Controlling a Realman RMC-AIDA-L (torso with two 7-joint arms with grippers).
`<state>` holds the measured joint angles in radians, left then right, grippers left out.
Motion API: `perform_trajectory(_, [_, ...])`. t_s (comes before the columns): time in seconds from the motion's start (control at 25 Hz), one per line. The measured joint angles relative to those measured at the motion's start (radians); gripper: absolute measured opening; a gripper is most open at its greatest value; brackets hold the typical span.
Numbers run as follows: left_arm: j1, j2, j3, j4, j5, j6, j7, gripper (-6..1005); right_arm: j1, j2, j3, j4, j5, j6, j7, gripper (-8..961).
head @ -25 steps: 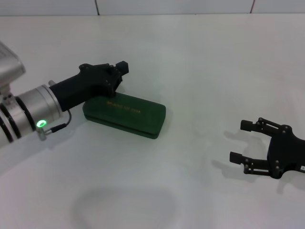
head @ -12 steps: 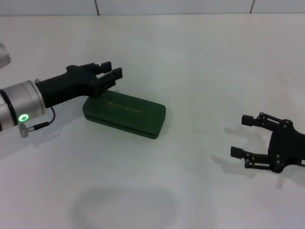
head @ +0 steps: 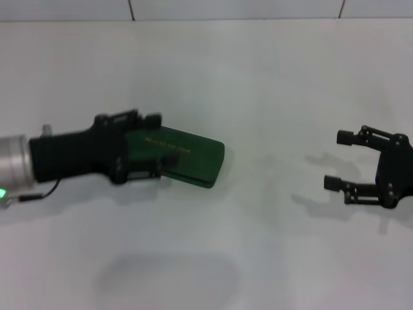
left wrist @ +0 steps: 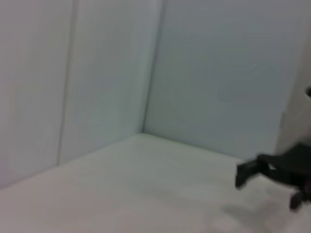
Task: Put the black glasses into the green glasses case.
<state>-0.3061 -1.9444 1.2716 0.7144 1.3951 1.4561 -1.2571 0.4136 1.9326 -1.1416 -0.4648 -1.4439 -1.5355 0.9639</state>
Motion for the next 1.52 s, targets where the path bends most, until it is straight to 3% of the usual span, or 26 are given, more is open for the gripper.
perform_trajectory(0.04, [0.021, -0.005, -0.024, 0.019, 0.035, 0.019, 0.008, 580, 0.000, -0.003, 0.000, -0.006, -0.014, -0.011, 0.000, 871])
perform_trajectory(0.16, [0.090, -0.020, -0.086, 0.056, 0.103, 0.051, 0.016, 808, 0.001, -0.006, 0.001, -0.014, -0.042, -0.035, -0.004, 871])
perform_trajectory(0.36, [0.168, -0.035, -0.158, 0.069, 0.178, 0.099, 0.017, 880, 0.000, 0.016, -0.001, -0.017, -0.120, -0.049, -0.014, 870])
perform_trajectory(0.52, [0.215, -0.059, -0.202, 0.064, 0.220, 0.109, 0.045, 880, -0.005, 0.042, 0.003, -0.019, -0.150, -0.029, -0.015, 870])
perform_trajectory(0.68, [0.239, -0.069, -0.242, 0.063, 0.233, 0.122, 0.066, 880, -0.006, 0.054, 0.005, -0.024, -0.156, -0.029, -0.015, 870])
perform_trajectory(1.16, [0.244, -0.071, -0.333, 0.064, 0.289, 0.182, 0.065, 879, -0.007, 0.057, 0.009, -0.025, -0.150, -0.025, -0.016, 870])
perform_trajectory(1.52, [0.236, -0.072, -0.336, 0.065, 0.297, 0.189, 0.061, 879, -0.007, 0.057, 0.010, -0.024, -0.153, -0.025, -0.016, 869])
